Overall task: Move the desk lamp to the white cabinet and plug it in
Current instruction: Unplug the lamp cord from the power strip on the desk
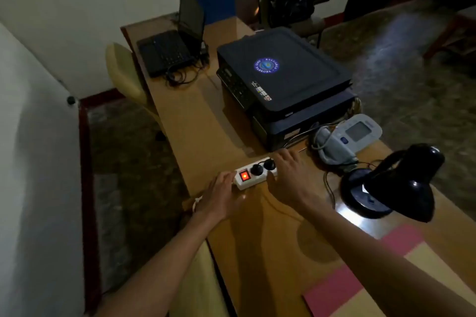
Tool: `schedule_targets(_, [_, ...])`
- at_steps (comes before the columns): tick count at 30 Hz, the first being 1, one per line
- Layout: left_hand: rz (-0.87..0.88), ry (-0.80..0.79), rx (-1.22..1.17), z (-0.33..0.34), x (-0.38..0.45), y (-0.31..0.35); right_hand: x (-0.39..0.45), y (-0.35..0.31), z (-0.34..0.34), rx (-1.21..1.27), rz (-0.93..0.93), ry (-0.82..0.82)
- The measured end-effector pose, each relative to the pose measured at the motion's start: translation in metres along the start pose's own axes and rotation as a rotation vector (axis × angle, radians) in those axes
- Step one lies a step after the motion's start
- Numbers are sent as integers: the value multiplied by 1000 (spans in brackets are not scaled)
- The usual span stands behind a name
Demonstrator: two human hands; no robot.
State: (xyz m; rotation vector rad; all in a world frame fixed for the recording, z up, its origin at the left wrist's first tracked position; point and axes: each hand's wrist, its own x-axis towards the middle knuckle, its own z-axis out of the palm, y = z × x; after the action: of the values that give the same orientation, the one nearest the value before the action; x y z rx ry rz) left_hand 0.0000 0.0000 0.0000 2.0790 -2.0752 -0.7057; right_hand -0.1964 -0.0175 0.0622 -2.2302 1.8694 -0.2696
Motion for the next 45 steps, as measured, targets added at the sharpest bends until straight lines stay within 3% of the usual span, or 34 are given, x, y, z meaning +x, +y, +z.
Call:
schedule_targets(7, [69, -57, -69, 2, 52, 3, 56, -12, 37, -271, -148, -115])
schedule_targets(19, [70, 31, -264, 2, 56, -4, 73, -14, 51, -330, -78, -192])
schedule_targets(26, [62, 3, -289, 3, 54, -3, 75, -16, 29, -227, -6, -125])
schedule_targets(32, [47, -18, -258, 2, 46, -6, 56, -6, -1, 203, 86, 37])
schedule_targets(35, [-64, 98, -447, 2, 26, 3, 26, -2, 0, 609, 290, 220])
schedule_targets(37, [-105, 197, -567, -3, 2, 18, -1, -2, 3, 887, 450, 243])
schedule_targets(39, [51, 290, -564, -14, -16, 31, -25, -3, 9, 988, 513, 207])
schedule_targets(41, [347, 281, -368, -31, -27, 42, -49, 0, 12, 918, 421, 160])
schedule_targets(43, [575, 128, -90, -47, -31, 51, -67, 3, 11, 818, 282, 126])
schedule_targets(45, [648, -25, 89, -55, -36, 61, -79, 5, 7, 718, 149, 109])
